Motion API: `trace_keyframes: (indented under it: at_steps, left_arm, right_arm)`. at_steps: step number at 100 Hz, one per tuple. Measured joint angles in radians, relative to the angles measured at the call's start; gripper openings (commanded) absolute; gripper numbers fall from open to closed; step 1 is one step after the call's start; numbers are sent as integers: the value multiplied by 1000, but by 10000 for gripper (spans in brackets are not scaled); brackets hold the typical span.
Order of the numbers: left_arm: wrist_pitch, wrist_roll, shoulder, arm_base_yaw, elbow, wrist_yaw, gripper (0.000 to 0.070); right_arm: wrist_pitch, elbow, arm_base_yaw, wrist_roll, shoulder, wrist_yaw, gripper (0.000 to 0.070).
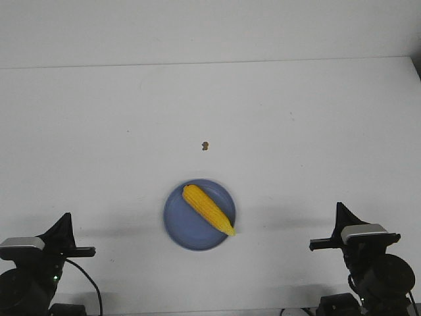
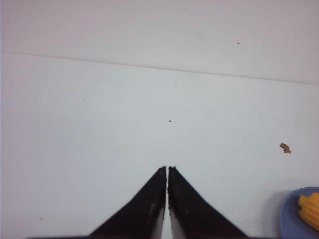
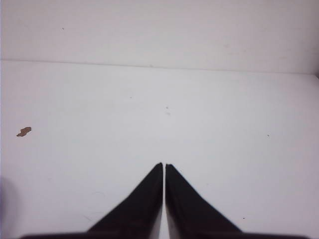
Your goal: Place corn on plate with both arms
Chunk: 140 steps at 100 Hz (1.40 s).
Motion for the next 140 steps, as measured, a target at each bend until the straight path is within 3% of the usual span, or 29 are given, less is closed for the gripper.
trace_keyframes:
  at_steps: [50,93,140]
  left_arm:
    - [9,5,0,0,0,0,15]
    - [345,27,-90,0,-269,0,15]
    - [438,34,-182,0,-441,3,15]
  right_arm:
    - [0,0,0,0,0,0,10]
    - [0,0,0,0,0,0,10]
    - [1,0,0,0,0,0,10]
